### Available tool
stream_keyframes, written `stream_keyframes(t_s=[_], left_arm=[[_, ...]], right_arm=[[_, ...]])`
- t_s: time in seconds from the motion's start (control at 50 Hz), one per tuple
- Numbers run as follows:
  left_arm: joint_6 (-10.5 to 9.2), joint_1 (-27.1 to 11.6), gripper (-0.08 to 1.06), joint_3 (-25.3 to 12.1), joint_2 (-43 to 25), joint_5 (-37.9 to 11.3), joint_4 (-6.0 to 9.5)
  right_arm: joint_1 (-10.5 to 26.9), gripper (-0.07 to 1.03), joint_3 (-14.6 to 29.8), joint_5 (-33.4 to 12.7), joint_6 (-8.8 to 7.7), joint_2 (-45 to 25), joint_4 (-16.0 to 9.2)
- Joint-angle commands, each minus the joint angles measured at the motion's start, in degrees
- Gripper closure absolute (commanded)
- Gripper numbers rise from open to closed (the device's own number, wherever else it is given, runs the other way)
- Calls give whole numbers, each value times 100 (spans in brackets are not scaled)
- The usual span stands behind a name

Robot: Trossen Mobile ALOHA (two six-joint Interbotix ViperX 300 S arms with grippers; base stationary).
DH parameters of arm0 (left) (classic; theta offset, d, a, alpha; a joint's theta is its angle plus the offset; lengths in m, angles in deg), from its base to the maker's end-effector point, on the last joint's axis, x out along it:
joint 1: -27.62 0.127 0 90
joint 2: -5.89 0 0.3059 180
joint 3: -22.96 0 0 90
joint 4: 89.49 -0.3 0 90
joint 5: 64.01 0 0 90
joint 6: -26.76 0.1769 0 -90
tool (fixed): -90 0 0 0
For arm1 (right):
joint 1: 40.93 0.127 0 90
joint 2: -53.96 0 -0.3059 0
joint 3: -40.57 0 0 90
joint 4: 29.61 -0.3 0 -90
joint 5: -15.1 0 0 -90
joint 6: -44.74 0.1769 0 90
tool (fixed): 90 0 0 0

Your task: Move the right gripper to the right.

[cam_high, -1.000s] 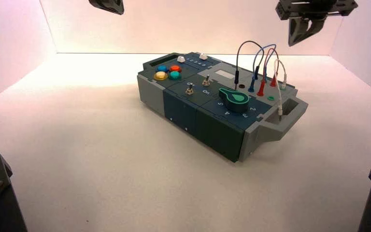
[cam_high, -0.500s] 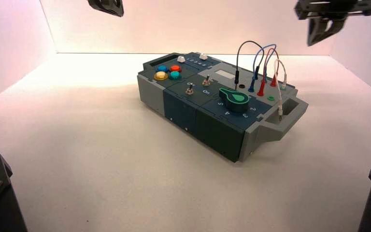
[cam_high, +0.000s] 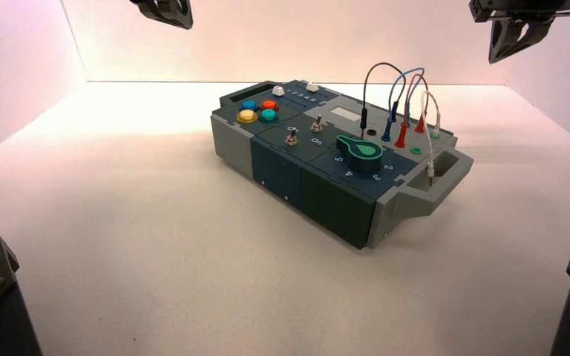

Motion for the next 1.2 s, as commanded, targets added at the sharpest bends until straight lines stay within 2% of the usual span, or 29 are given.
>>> stream_keyframes(t_s=[0.02, 1.2], left_arm=[[-18, -18, 101, -70, 35, 88, 9], [-18, -18, 101, -325, -132, 158, 9]], right_arm=[[-18, 98, 62, 70, 9, 105, -62], [18, 98, 141, 132, 0, -272, -88]])
